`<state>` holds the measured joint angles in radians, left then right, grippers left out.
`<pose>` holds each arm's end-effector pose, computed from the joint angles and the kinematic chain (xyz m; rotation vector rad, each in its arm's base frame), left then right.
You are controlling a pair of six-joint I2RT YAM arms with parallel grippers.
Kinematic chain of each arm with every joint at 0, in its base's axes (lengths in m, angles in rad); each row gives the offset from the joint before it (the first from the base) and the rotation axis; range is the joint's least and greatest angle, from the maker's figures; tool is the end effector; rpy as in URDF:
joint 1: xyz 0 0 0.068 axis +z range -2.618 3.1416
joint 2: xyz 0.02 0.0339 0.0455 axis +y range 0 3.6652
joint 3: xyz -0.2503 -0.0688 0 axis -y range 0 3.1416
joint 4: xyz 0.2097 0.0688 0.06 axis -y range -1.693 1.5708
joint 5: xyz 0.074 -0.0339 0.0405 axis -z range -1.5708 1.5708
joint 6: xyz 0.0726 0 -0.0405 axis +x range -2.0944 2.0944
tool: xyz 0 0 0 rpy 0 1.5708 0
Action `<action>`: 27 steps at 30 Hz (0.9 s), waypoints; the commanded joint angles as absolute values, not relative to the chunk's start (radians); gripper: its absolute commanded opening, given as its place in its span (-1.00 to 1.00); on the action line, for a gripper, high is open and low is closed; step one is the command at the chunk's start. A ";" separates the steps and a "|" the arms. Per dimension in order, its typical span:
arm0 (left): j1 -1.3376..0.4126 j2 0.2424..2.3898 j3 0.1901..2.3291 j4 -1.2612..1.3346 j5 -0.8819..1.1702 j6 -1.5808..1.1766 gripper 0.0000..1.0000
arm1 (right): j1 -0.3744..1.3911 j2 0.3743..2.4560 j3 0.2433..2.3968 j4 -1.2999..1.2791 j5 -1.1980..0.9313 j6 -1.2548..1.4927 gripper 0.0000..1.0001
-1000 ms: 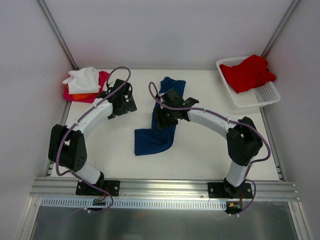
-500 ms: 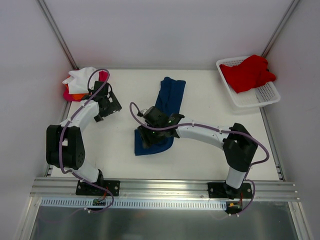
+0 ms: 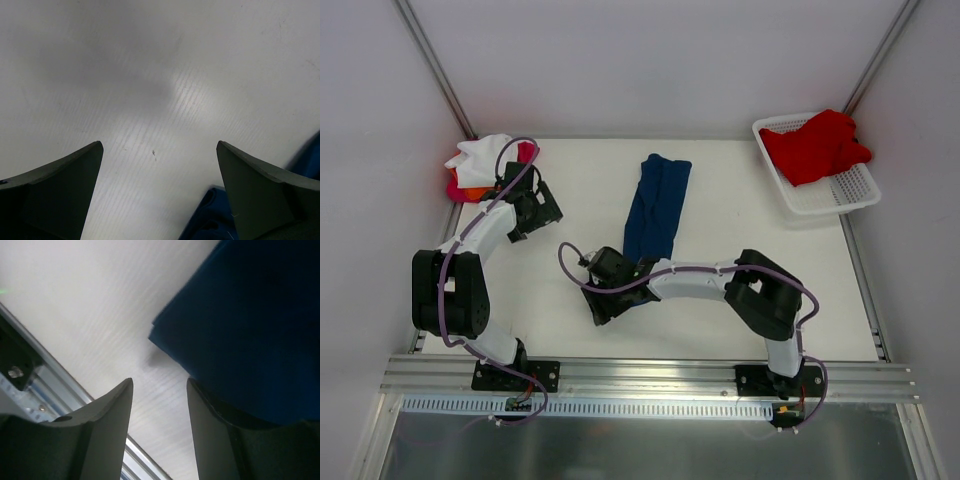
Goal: Fold and stack the t-shirts
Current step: Rotate the tshirt 90 degrees
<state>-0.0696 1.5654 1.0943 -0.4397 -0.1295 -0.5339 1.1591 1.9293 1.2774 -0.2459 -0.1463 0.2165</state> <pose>0.3221 -0.0131 0.2068 -0.6224 2.3939 -0.0986 0.1511 0.3725 0.1543 -1.2478 2.3009 0.7292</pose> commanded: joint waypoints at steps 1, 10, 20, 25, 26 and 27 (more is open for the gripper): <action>-0.054 1.540 1.088 -0.428 -0.115 -0.505 0.98 | 1.163 1.936 1.276 -0.172 -0.150 0.219 0.03; -0.051 1.549 1.092 -0.426 -0.117 -0.495 0.98 | 1.161 1.873 1.445 -0.347 -0.095 0.086 0.03; -0.048 1.543 1.091 -0.425 -0.112 -0.495 0.98 | 1.147 1.831 1.476 -0.364 -0.080 0.037 0.06; -0.046 1.525 1.083 -0.426 -0.121 -0.491 0.98 | 1.125 1.891 1.483 -0.359 -0.087 0.015 0.05; -0.043 1.522 1.083 -0.426 -0.123 -0.491 0.98 | 1.121 1.899 1.486 -0.356 -0.097 0.012 0.05; -0.043 1.522 1.083 -0.426 -0.123 -0.491 0.98 | 1.117 1.907 1.485 -0.351 -0.100 0.011 0.05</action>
